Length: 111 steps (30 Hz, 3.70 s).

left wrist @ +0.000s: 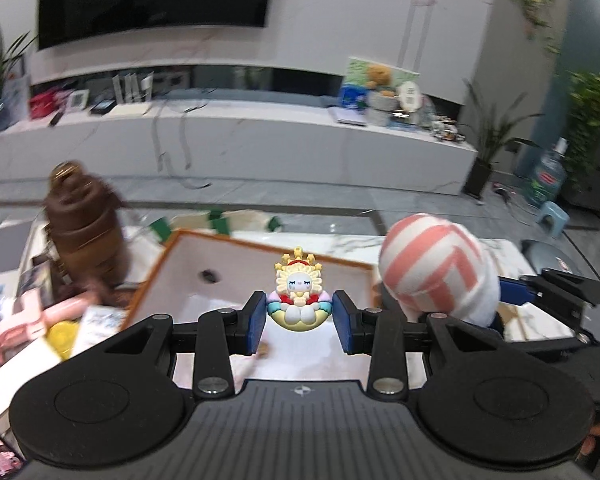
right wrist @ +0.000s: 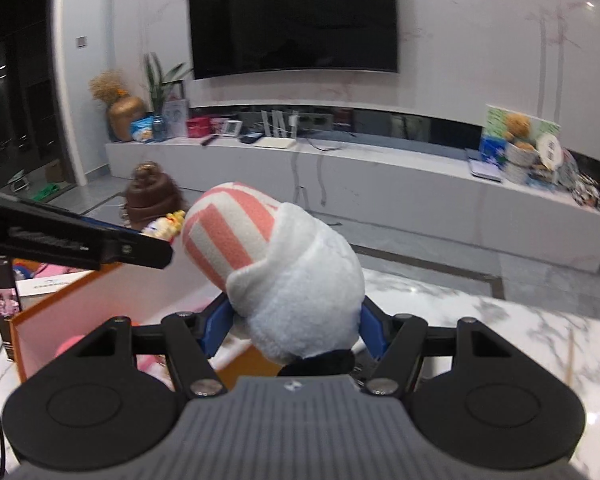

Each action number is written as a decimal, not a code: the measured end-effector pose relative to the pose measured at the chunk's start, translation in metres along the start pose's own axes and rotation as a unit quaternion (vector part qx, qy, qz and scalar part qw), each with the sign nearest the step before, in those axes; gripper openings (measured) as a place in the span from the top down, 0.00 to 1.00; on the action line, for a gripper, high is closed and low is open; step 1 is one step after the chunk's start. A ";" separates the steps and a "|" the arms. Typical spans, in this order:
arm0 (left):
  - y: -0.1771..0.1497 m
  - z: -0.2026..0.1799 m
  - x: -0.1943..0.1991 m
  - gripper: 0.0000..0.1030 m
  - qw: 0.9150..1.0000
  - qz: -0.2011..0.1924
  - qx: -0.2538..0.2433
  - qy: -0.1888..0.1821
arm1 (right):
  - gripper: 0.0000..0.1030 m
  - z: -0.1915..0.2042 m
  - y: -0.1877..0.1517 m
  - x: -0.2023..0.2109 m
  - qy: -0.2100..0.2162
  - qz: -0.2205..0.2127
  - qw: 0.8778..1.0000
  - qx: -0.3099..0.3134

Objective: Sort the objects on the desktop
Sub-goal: 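Carry the figurine and striped plush with both grippers over the white box, then open both grippers to drop the figurine and plush into the box, then move both grippers back over the table toward the grey box and cardboard box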

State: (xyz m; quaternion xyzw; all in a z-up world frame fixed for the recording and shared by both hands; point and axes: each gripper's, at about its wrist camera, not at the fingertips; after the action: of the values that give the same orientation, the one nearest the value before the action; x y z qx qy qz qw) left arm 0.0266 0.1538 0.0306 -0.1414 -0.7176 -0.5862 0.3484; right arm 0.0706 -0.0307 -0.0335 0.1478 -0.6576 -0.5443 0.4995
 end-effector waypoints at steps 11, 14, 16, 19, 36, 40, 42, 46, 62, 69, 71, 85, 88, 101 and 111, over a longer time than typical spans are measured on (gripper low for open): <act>-0.015 0.041 -0.023 0.60 0.999 0.041 0.015 0.020 | 0.35 0.055 0.004 -0.049 0.024 0.017 0.999 0.043; -0.019 0.044 -0.029 0.60 0.998 0.052 0.010 0.026 | 0.35 0.065 0.002 -0.060 0.018 0.025 0.997 0.065; -0.021 0.046 -0.035 0.60 0.998 0.059 0.010 0.027 | 0.35 0.069 0.000 -0.067 0.015 0.031 0.996 0.077; -0.024 0.049 -0.044 0.60 0.997 0.071 0.010 0.027 | 0.35 0.071 -0.003 -0.078 0.011 0.042 0.995 0.085; -0.034 0.061 -0.076 0.60 0.988 0.149 0.011 0.051 | 0.35 0.071 -0.015 -0.121 0.017 0.115 0.988 0.099; -0.037 0.063 -0.080 0.60 0.985 0.163 0.010 0.051 | 0.35 0.072 -0.018 -0.130 0.018 0.131 0.986 0.097; -0.039 0.062 -0.081 0.60 0.985 0.166 0.007 0.049 | 0.35 0.072 -0.021 -0.135 0.016 0.137 0.986 0.097; -0.040 0.061 -0.082 0.60 0.984 0.171 -0.001 0.050 | 0.35 0.074 -0.023 -0.141 0.011 0.149 0.984 0.099; -0.053 0.055 -0.102 0.54 0.972 0.225 -0.032 0.058 | 0.27 0.096 -0.036 -0.151 -0.017 0.208 0.955 0.213; -0.052 0.055 -0.099 0.45 0.972 0.226 -0.027 0.053 | 0.13 0.100 -0.038 -0.144 -0.023 0.198 0.951 0.236; -0.049 0.054 -0.095 0.36 0.974 0.221 -0.027 0.052 | 0.11 0.101 -0.039 -0.142 -0.022 0.195 0.952 0.237; -0.018 0.043 -0.045 0.31 0.988 0.142 -0.017 0.061 | 0.11 0.099 -0.009 -0.089 -0.005 0.164 0.958 0.237; -0.011 0.037 -0.032 0.28 0.991 0.122 -0.012 0.062 | 0.11 0.092 0.008 -0.067 0.004 0.160 0.959 0.234; 0.002 -0.049 0.015 0.28 0.995 0.055 -0.072 0.035 | 0.09 0.026 0.028 0.056 -0.041 0.104 0.973 0.200; 0.013 -0.134 0.009 0.24 0.993 0.039 -0.113 0.011 | 0.09 -0.083 0.029 0.120 -0.104 0.055 0.991 0.067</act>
State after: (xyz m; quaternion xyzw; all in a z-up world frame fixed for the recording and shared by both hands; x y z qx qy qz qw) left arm 0.0729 0.0295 0.0553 -0.2017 -0.6369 -0.6508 0.3607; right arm 0.0934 -0.1561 0.0437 0.0871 -0.7481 -0.4831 0.4466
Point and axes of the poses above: each gripper's, at about its wrist camera, not at the fingertips, and x roughly against the way its jaws point, z to its left, y to its top, and after that the axes turned 6 degrees about y, right-handed
